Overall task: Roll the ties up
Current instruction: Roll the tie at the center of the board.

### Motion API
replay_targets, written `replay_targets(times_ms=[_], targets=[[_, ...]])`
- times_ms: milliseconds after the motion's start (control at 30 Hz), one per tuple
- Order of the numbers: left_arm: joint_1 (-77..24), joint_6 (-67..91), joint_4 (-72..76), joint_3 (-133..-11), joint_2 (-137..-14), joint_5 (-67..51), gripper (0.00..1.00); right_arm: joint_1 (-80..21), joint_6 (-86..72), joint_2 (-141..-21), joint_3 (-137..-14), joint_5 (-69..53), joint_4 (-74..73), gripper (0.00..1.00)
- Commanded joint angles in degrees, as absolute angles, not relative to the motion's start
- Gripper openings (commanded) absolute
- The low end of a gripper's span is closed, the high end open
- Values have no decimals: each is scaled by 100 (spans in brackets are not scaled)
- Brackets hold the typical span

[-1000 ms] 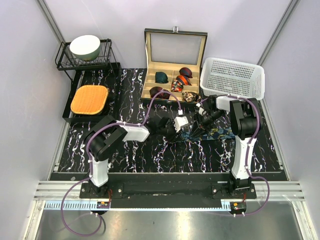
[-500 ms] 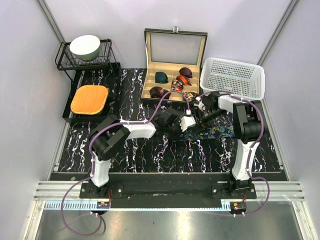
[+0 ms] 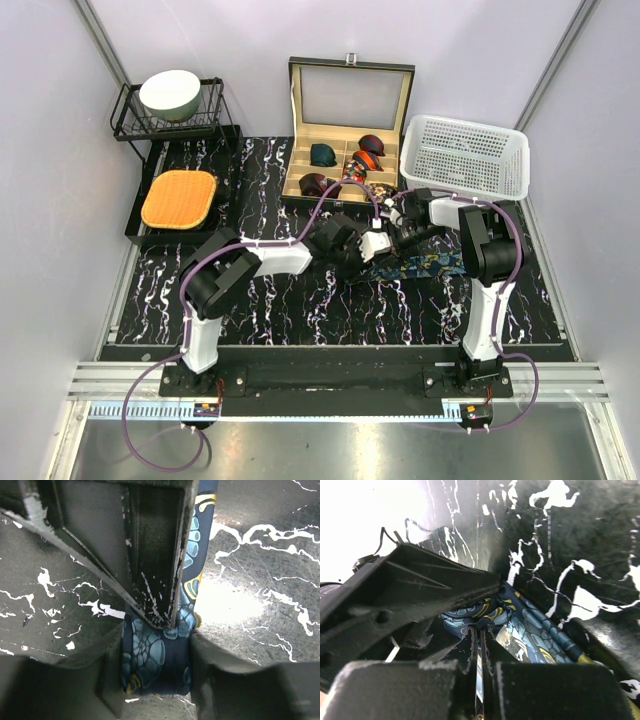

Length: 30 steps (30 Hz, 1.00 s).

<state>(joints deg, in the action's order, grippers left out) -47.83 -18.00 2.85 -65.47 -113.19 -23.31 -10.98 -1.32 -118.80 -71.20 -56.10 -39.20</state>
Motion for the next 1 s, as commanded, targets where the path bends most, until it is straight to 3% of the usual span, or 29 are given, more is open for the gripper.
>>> replay_targets(times_ms=[0,167,433,600,633,767,833,967], targets=[[-4720,-1697,-169,-5882,-11716,-2697,54,-1099,121,-12093,-7180,-4949,-3761,0],[-4456,-1267,1787,-5266,-11540,-3364,72,-1099,290,-12348,-7286,-4615,-4061,0],[-4289,-967,4288,-4965,-12022,-4104,73,-1090,501,-12788,-7611,-4325,-4438,0],[-4289,-1343,3834,-5229,-12199,-4087,50,-1090,519,-12876,-7796,-4236,-4518,0],[-4289,-1554,3467,-5221,-12104,-4052,41,-1081,519,-12867,-7813,-4245,-4526,0],[-4306,-2188,2288,-5150,-11769,-3666,23,-1055,597,-12780,-8067,-4333,-4745,1],[-4324,-2407,1343,-5360,-11707,-3394,18,-985,607,-12666,-8147,-4482,-4973,14],[-4473,-2584,388,-5607,-11707,-2884,17,-712,633,-12061,-8087,-4912,-5317,44]])
